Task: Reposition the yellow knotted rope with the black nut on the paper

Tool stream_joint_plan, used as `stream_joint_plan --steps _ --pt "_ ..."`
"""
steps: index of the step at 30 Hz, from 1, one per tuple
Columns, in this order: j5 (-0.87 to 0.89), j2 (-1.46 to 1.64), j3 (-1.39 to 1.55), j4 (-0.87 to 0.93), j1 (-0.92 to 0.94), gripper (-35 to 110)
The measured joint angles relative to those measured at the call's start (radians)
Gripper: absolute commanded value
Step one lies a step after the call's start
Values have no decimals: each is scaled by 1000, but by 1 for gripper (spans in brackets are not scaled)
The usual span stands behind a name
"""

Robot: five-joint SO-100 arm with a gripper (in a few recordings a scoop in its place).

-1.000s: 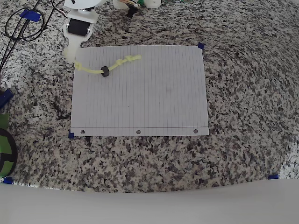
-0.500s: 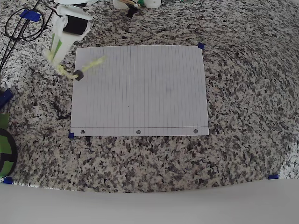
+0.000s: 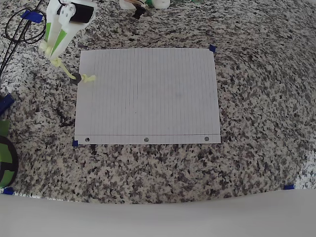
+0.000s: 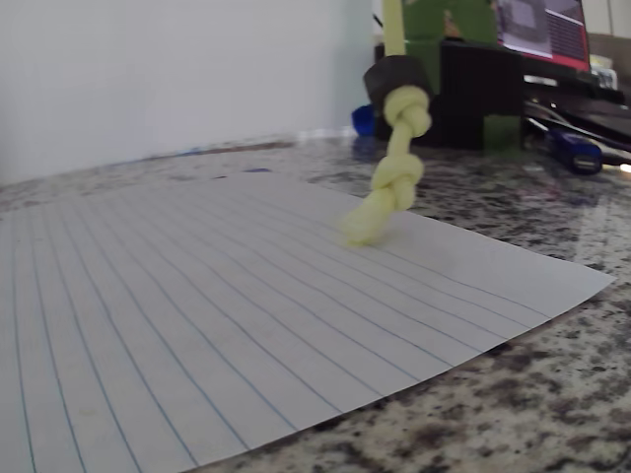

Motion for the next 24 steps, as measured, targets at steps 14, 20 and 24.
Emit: stream_joint_plan --steps 14,20,24 --pt "89 114 -100 124 -135 0" --pt "279 132 -100 173 -186 0" --pt "420 132 -100 161 -184 0"
